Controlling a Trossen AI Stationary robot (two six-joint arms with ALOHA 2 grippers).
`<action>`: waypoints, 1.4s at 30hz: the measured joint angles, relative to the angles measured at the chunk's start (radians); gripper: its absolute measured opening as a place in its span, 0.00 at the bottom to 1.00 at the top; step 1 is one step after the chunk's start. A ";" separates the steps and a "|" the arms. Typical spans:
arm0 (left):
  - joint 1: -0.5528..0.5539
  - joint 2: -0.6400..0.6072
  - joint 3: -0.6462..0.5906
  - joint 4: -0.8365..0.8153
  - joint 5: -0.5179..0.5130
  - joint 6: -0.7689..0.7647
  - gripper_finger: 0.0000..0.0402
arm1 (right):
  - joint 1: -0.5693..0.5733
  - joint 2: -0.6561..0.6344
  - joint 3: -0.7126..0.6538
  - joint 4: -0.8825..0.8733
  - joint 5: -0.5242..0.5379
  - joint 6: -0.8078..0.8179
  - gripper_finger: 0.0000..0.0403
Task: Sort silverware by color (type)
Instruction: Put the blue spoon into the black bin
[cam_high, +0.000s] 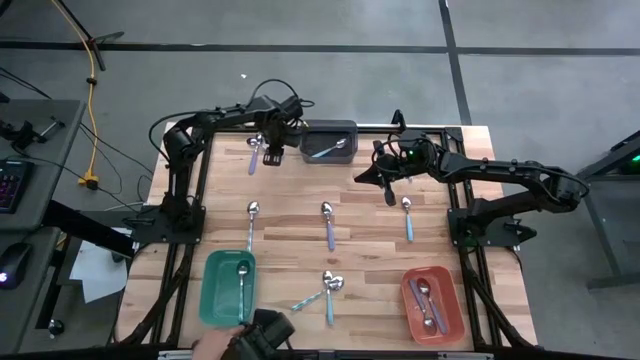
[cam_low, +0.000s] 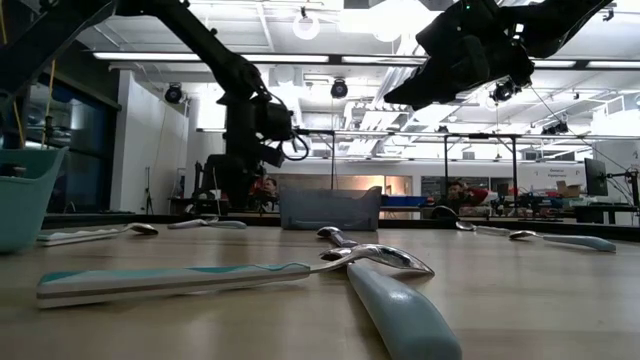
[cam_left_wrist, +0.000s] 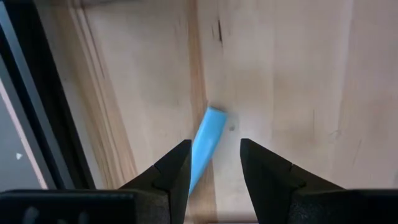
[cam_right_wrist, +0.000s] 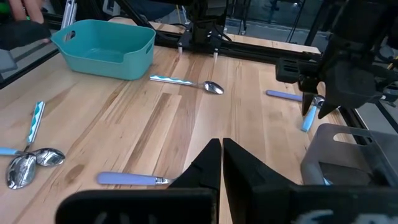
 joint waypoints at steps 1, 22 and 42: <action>0.000 -0.002 0.000 -0.001 0.001 -0.005 0.33 | 0.000 0.000 0.000 0.000 0.000 0.000 0.00; -0.007 -0.266 -0.147 0.037 0.002 -0.009 0.17 | 0.018 0.001 0.000 -0.012 0.002 0.000 0.00; -0.054 -0.192 -0.146 0.146 -0.084 -0.154 0.23 | 0.028 0.001 0.000 0.001 0.001 -0.018 0.00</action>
